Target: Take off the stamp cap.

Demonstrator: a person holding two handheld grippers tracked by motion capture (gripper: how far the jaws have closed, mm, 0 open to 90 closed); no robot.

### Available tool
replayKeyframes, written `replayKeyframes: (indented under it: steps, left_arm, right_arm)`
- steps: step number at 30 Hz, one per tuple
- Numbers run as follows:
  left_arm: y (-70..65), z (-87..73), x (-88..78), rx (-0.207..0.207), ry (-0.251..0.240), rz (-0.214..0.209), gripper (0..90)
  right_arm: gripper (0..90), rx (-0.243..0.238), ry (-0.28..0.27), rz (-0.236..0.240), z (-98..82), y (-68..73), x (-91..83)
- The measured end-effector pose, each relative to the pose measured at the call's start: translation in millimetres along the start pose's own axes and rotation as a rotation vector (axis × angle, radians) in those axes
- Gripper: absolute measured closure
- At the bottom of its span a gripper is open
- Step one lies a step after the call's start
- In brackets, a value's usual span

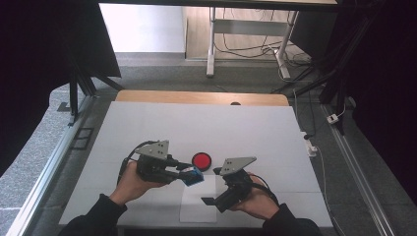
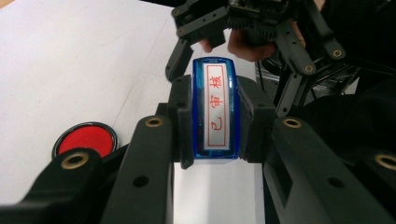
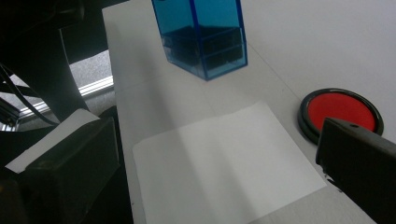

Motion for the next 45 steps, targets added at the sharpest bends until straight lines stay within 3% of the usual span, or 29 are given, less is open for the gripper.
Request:
replayKeyframes:
  steps: [9,16,25,37,45]
  left_arm:
    - [-3.3,0.7,1.0,0.032,-0.008,-0.028,70.3]
    - [-6.7,1.7,1.6,0.057,-0.018,-0.057,70.3]
    - [-8.8,2.2,1.5,0.085,-0.032,-0.079,70.3]
    - [-9.7,2.2,1.7,0.114,-0.047,-0.088,70.3]
    - [-10.7,3.3,0.9,0.123,-0.066,-0.098,70.3]
  right_arm:
    - [10.7,-0.012,-0.017,0.058,5.0,-0.4,8.3]
    - [33.9,-0.042,-0.035,0.147,13.4,6.2,10.1]
    - [52.4,-0.047,-0.059,0.19,19.5,8.4,9.5]
    - [66.1,-0.055,-0.065,0.229,20.3,10.0,7.5]
    - [68.5,-0.06,-0.073,0.257,21.3,10.9,4.6]
Point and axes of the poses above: each handheld gripper's, and its own axes: x roughly forward along the jaws, z roughly out of its top, y roughly to its left, the point moved 8 cm from there along x, roughly forward along the jaws
